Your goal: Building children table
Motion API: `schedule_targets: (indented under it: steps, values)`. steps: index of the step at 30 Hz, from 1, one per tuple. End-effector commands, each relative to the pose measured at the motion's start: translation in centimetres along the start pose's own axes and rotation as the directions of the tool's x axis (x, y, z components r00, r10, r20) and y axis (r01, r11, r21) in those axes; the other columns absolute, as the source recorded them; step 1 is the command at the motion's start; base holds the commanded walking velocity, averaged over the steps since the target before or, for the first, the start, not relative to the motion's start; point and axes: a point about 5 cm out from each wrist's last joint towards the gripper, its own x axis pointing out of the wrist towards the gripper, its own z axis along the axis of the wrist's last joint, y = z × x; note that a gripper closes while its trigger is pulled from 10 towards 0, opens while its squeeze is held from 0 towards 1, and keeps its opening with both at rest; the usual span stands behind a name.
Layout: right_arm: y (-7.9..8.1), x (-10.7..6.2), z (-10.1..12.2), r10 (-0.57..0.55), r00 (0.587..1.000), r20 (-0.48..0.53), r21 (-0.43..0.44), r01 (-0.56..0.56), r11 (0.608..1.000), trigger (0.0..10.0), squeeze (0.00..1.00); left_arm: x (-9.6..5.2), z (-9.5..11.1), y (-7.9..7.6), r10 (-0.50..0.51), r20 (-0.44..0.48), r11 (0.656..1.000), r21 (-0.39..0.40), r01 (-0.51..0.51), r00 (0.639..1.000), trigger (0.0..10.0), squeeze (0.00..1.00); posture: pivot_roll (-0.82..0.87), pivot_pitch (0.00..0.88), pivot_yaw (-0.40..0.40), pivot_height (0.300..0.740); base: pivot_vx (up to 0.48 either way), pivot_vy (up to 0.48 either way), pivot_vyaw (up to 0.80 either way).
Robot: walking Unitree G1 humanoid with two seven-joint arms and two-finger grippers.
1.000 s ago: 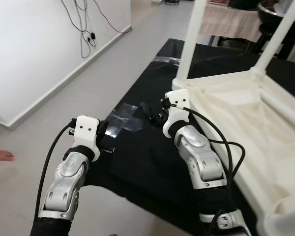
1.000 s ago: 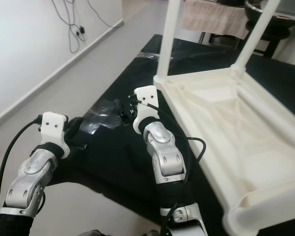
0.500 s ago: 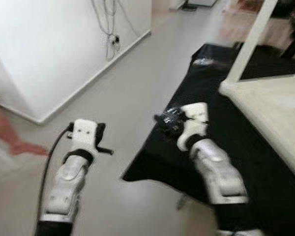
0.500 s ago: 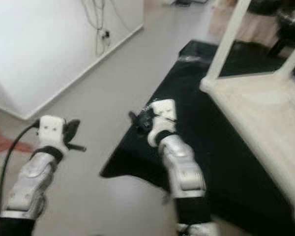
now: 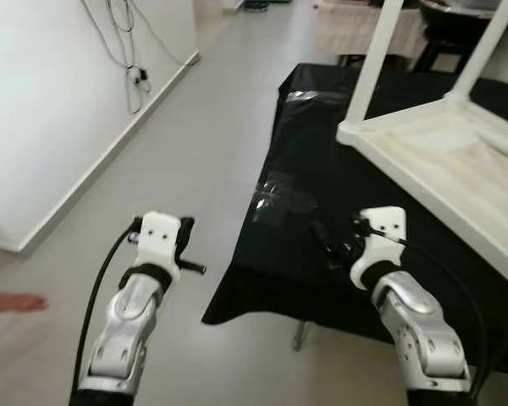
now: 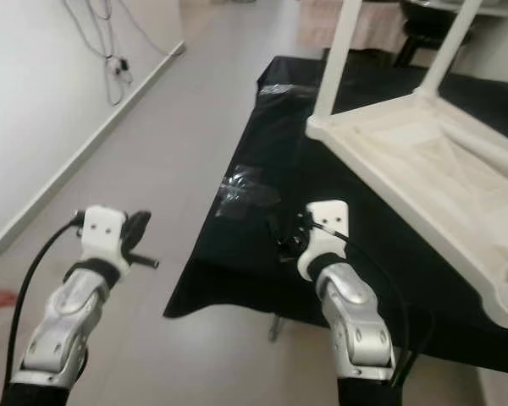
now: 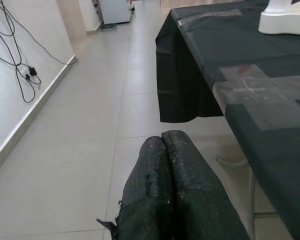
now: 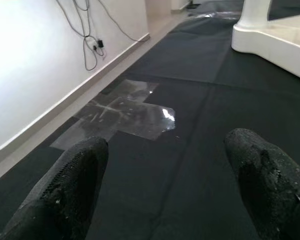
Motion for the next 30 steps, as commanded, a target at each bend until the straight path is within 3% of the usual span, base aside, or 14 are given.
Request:
schedule_targets:
  steps: [1,10,16,17,19,20,21,22,24,26,30]
  values:
    - [0.0,0.0,0.1,0.0,1.0,0.013,-0.004,0.0,1.0,10.0,0.0,-0.2,-0.2,-0.1,-0.01,-0.01,1.0,0.001,0.01,1.0,10.0,0.0,0.02,0.103,-0.012,0.74,0.0,-0.465,0.0]
    - [1.1,-0.1,-0.2,0.11,0.994,0.008,0.022,-0.11,0.994,10.0,0.0,-0.1,-0.2,-0.6,-0.031,-0.009,1.0,-0.002,0.031,0.999,10.0,0.0,0.02,0.098,-0.015,0.74,0.0,-0.465,0.0]
    - [2.4,-0.6,-0.4,0.311,0.95,-0.001,0.014,-0.311,0.95,10.0,0.0,-0.1,-0.3,-0.7,-0.041,-0.01,0.999,-0.006,0.041,0.999,10.0,0.0,0.02,0.094,-0.012,0.74,0.0,-0.465,0.0]
    - [3.0,-1.5,-0.1,0.49,0.872,-0.01,-0.014,-0.49,0.872,10.0,0.0,-0.1,-0.2,-0.8,-0.046,-0.011,0.999,-0.008,0.046,0.999,10.0,0.0,0.03,0.095,-0.011,0.74,0.0,-0.465,0.0]
    - [3.1,-2.3,0.0,0.602,0.798,-0.037,-0.008,-0.603,0.798,10.0,0.0,-0.1,-0.2,-0.9,-0.05,-0.011,0.999,-0.009,0.049,0.999,10.0,0.0,0.03,0.096,-0.012,0.74,0.0,-0.469,0.0]
    - [3.1,-2.3,0.0,0.602,0.798,-0.037,-0.008,-0.603,0.798,10.0,0.0,-0.1,-0.2,-0.9,-0.05,-0.011,0.999,-0.009,0.049,0.999,10.0,0.0,0.03,0.096,-0.012,0.74,0.0,-0.469,0.0]
    - [2.9,-2.9,0.0,0.651,0.757,-0.057,-0.019,-0.653,0.757,10.0,0.0,-0.1,-0.2,-0.9,-0.05,-0.011,0.999,-0.011,0.05,0.999,10.0,0.0,0.03,0.097,-0.012,0.74,0.0,-0.469,0.0]
    - [2.9,-2.9,0.0,0.651,0.757,-0.057,-0.019,-0.653,0.757,10.0,0.0,-0.1,-0.2,-0.9,-0.05,-0.011,0.999,-0.011,0.05,0.999,10.0,0.0,0.03,0.097,-0.012,0.74,0.0,-0.469,0.0]
    - [2.0,-4.0,0.0,0.727,0.678,-0.11,-0.02,-0.733,0.68,10.0,0.0,-0.1,-0.2,-0.9,-0.052,-0.011,0.999,-0.014,0.052,0.999,10.0,0.0,0.03,0.097,-0.012,0.74,0.0,-0.469,0.0]
    - [2.0,-4.0,0.0,0.727,0.678,-0.11,-0.02,-0.733,0.68,10.0,0.0,-0.1,-0.2,-0.9,-0.052,-0.011,0.999,-0.014,0.052,0.999,10.0,0.0,0.03,0.097,-0.012,0.74,0.0,-0.469,0.0]
    - [-0.1,-5.9,0.5,0.807,0.56,-0.189,0.031,-0.818,0.575,10.0,0.0,-0.2,0.0,-1.0,-0.07,-0.007,0.997,-0.022,0.07,0.998,10.0,0.0,0.03,0.104,-0.01,0.74,0.0,-0.469,0.0]
